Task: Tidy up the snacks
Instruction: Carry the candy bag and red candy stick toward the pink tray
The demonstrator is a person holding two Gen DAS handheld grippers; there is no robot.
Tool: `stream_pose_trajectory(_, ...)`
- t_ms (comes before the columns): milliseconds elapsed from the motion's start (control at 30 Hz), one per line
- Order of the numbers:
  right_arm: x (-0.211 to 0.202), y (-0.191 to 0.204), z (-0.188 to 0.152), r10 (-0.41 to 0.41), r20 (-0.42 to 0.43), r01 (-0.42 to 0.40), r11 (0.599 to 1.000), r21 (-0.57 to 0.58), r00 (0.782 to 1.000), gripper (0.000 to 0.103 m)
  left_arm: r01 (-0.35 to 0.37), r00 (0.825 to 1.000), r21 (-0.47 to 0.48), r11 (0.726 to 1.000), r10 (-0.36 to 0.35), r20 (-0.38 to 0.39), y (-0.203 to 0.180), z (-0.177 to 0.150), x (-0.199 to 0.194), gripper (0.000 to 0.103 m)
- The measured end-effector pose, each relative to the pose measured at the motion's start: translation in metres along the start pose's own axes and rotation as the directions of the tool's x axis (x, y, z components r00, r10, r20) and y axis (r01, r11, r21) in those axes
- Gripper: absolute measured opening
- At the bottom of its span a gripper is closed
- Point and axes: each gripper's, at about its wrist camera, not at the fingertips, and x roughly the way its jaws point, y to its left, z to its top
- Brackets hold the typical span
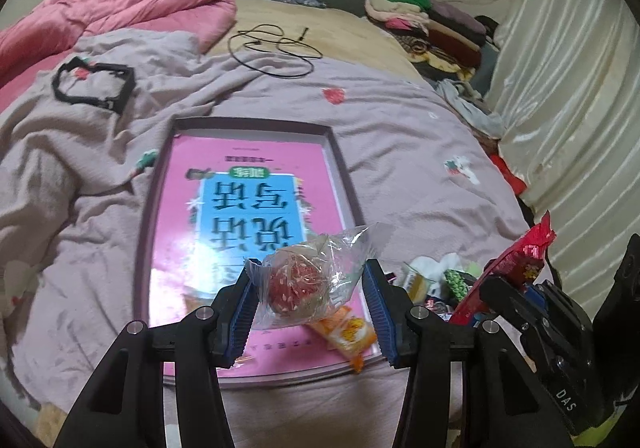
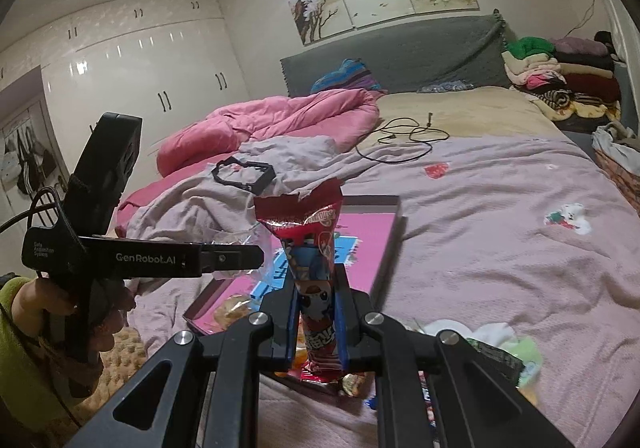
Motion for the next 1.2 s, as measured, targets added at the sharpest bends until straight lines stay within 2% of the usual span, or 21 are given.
stream_pose_trajectory(167,0.015,0.007,0.005,0.009,-0.017,-0.009,1.000,-0.007,1.000,0.015,-0.007,1.000,-0.014,1.000,0.007,-0.017,0.013,-0.009,0.000,0.053)
stream_pose_trajectory(733,0.080,0.009,0.000,-0.044,-0.114,0.040,0.998,-0.039,0.992,0.015,-0.022,0.993,0.028,0.999,0.025,-0.116,0.008,-0.042,0.034,0.052)
stream_pose_trajectory(1000,0.094,0.009,-0.013,-0.059,-0.172,0.053,0.998,-0.040,0.983,0.015,-0.033,0.988,0.050,0.998,0.040,-0.150,0.004,-0.051,0.051,0.053)
stream_pose_trajectory(1200,0.099,0.009,-0.020,-0.052,-0.202,0.047,0.999,-0.028,0.978,0.015,-0.058,0.987,0.042,0.997,0.064,-0.148,0.011,-0.050,0.056,0.053)
